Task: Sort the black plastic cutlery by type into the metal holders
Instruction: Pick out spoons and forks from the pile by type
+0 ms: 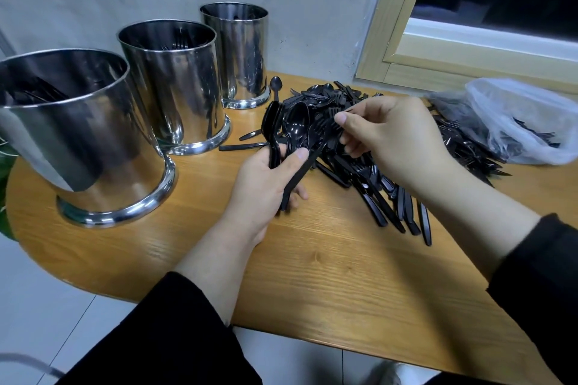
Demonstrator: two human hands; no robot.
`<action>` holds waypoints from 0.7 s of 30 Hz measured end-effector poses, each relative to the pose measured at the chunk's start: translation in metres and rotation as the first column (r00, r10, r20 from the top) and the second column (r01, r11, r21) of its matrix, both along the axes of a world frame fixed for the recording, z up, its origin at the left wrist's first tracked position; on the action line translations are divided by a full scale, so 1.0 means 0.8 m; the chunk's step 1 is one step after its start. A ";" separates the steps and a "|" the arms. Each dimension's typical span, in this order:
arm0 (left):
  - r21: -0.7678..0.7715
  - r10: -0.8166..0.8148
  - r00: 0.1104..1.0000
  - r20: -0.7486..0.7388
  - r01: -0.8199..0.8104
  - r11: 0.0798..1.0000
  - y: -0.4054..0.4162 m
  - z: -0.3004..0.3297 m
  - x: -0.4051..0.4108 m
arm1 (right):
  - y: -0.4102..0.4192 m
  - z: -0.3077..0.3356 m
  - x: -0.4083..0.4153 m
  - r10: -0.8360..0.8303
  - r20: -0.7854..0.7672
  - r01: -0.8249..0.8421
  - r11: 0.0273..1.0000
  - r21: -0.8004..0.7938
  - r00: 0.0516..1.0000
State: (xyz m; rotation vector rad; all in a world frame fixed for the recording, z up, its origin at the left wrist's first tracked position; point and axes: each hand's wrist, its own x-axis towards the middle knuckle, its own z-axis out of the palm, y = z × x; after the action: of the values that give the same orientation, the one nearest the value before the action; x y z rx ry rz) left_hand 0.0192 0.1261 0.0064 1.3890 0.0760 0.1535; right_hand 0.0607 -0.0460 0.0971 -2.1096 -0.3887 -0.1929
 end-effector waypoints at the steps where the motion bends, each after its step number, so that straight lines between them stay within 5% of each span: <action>1: 0.016 -0.009 1.000 0.009 0.009 1.000 0.001 -0.001 0.000 | 0.001 -0.002 0.002 -0.013 0.013 0.014 0.999 -0.030 1.000; 10: 0.074 -0.093 0.996 -0.013 0.094 0.993 0.004 -0.008 0.004 | -0.027 -0.020 0.017 -0.111 0.110 0.133 0.967 -0.216 0.988; 14: 0.067 -0.084 0.996 -0.028 0.086 0.994 0.004 -0.007 0.005 | -0.056 -0.053 0.019 -0.067 0.063 0.092 0.685 -0.723 0.996; 21: 0.048 -0.071 0.997 -0.031 0.072 0.996 0.004 -0.006 0.003 | -0.043 -0.072 0.007 -0.131 0.137 0.189 0.603 -0.775 0.982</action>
State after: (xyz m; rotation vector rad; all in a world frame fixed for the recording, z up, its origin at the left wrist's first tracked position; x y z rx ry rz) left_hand 0.0214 0.1293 0.0018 1.4411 0.0468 0.0763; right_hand 0.0660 -0.0802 0.0393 -3.0419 -0.3535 -0.2216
